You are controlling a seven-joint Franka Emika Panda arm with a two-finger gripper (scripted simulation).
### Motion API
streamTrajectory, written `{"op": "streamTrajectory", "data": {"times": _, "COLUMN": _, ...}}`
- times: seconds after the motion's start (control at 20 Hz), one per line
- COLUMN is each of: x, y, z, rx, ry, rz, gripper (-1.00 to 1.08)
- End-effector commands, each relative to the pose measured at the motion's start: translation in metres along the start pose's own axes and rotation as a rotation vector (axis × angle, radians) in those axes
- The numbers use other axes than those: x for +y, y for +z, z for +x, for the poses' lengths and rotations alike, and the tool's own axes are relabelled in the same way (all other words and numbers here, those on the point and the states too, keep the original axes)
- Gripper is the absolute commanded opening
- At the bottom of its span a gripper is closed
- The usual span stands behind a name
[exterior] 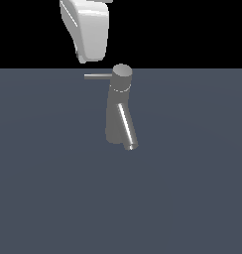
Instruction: Turn on the faucet by rotating a designated handle.
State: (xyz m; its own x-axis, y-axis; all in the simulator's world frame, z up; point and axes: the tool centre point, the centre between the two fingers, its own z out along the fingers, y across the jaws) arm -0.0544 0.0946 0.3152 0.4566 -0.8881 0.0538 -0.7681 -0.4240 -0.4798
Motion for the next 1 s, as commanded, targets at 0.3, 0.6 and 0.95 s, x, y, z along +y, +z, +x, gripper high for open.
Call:
{"op": "streamTrajectory", "data": {"times": 0.3, "x": -0.023, "y": 0.031, "z": 0.019, "rx": 0.041, "ry": 0.145, "rz": 0.059, "gripper": -1.00}}
{"op": "streamTrajectory", "data": {"times": 0.6, "x": -0.031, "y": 0.042, "z": 0.027, "rx": 0.058, "ry": 0.198, "rz": 0.080, "gripper": -1.00}}
{"op": "streamTrajectory", "data": {"times": 0.95, "x": -0.034, "y": 0.045, "z": 0.030, "rx": 0.064, "ry": 0.215, "rz": 0.087, "gripper": -1.00}}
